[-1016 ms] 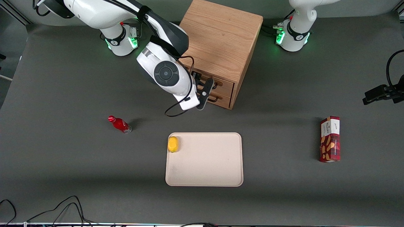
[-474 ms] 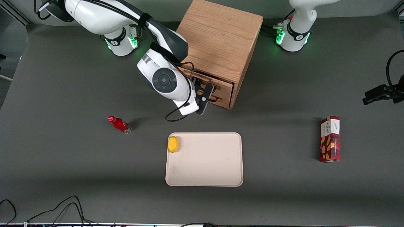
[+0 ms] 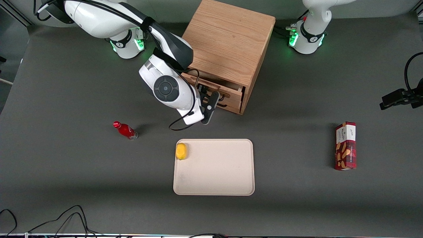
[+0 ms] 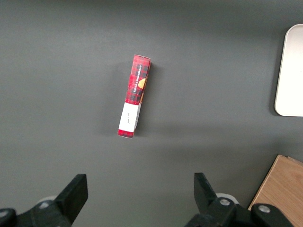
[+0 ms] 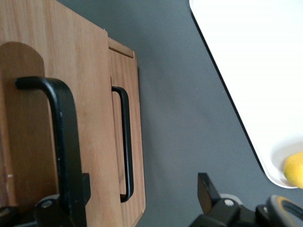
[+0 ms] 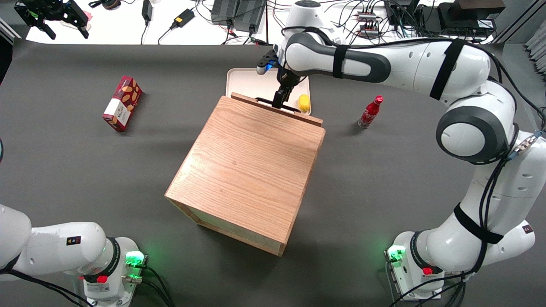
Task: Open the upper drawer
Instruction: 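Pull the handle with the right gripper, sliding the drawer out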
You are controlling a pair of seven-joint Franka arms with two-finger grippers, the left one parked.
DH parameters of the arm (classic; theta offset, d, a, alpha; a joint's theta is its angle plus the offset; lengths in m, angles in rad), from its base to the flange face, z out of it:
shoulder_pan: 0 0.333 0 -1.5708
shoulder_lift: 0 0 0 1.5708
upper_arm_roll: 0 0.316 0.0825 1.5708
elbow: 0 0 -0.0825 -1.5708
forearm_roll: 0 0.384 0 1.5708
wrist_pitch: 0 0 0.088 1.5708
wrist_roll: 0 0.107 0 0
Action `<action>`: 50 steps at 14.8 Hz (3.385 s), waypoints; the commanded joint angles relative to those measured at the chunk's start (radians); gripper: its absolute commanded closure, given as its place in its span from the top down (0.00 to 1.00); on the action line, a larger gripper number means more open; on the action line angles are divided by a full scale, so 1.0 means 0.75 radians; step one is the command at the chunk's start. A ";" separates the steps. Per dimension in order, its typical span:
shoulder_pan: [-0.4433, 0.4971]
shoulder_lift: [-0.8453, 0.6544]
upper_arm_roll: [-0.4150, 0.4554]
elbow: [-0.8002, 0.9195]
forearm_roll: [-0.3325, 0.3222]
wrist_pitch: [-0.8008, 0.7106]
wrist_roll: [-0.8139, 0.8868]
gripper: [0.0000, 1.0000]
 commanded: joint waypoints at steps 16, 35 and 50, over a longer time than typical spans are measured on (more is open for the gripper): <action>-0.023 0.072 -0.076 0.134 -0.020 0.014 -0.032 1.00; -0.037 0.156 -0.154 0.312 -0.020 -0.002 -0.060 1.00; -0.017 0.248 -0.243 0.500 -0.022 -0.002 -0.148 1.00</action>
